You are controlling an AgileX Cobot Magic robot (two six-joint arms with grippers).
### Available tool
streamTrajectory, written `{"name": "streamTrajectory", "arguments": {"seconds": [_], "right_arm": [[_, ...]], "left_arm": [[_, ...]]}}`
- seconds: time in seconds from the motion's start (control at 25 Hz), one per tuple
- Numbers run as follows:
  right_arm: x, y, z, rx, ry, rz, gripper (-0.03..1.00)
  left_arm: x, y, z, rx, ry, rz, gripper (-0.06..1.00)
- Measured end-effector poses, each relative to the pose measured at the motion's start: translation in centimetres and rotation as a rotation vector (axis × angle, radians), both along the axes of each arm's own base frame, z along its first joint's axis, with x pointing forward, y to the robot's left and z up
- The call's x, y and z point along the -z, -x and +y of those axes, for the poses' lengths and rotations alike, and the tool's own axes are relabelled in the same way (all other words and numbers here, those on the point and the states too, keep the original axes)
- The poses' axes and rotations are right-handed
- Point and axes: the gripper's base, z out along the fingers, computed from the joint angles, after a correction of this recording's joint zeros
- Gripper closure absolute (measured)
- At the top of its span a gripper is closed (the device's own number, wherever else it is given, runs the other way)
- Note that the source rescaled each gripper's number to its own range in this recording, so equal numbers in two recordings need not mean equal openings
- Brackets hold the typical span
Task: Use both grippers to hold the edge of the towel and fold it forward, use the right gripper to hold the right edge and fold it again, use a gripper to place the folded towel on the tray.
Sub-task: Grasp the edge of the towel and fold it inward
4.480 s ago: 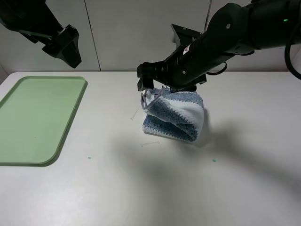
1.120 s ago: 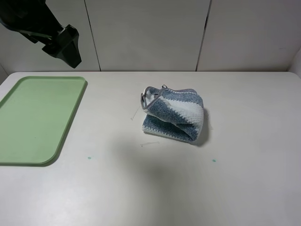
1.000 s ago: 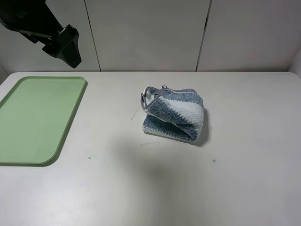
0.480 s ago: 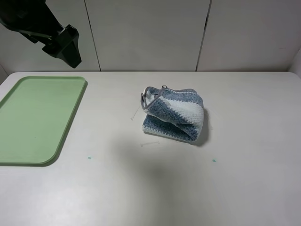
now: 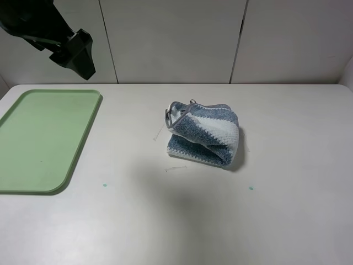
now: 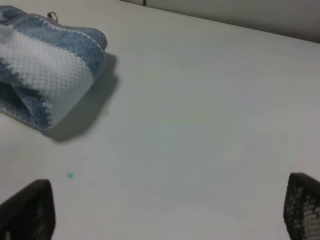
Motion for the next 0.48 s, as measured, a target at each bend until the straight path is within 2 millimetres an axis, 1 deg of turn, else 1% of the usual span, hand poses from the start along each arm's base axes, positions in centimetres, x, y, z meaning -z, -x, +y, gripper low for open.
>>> {"name": "streamTrajectory", "arguments": {"seconds": [0.48], "right_arm": [[0.0, 0.0, 0.03, -0.002, -0.003, 0.0, -0.03]], "left_arm": [[0.0, 0.0, 0.0, 0.0, 0.0, 0.0, -0.05]]}}
